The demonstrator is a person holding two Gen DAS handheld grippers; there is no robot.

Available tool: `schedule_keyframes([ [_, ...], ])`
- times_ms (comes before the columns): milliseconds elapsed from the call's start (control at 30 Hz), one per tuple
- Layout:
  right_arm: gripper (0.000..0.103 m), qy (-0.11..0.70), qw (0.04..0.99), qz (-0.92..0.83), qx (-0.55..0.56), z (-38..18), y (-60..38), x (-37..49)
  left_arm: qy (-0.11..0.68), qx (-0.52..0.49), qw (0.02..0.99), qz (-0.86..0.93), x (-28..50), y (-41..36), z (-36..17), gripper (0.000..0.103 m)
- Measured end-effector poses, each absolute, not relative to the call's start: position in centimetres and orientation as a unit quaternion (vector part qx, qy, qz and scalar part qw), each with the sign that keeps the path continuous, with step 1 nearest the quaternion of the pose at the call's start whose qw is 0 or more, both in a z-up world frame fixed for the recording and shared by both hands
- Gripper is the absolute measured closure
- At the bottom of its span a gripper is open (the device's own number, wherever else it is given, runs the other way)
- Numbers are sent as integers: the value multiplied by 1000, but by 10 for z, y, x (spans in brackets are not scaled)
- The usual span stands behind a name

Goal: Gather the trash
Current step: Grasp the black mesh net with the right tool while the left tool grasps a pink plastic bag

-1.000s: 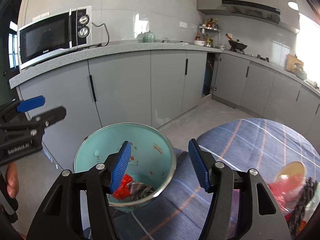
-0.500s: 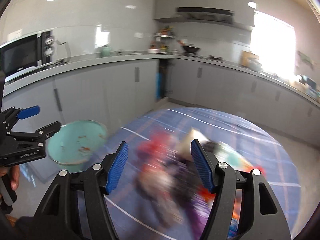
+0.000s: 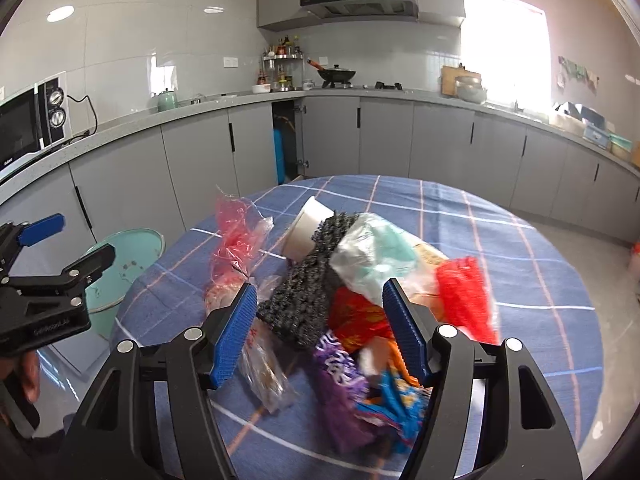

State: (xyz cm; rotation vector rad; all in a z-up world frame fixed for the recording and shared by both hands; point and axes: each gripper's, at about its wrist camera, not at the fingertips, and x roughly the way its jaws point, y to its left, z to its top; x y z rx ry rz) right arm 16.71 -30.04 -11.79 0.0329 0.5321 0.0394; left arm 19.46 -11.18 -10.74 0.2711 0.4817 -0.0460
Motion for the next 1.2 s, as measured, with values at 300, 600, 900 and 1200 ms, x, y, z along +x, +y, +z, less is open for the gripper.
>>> schedule_keyframes([
  [300,60,316,947,29,47,-140,-292,196,248,113,962,-11,204,-102,-113,12],
  [600,88,280,958,57,30,-123,-281,176,243,103,964,-20,200,-102,-104,12],
  [900,88,201,978,48,8,-84,-283,140,236,100,965,-51,193,-122,-93,12],
  [1200,88,175,984,-8,-11,-75,-309,125,216,120,965,-89,199,-172,-79,10],
])
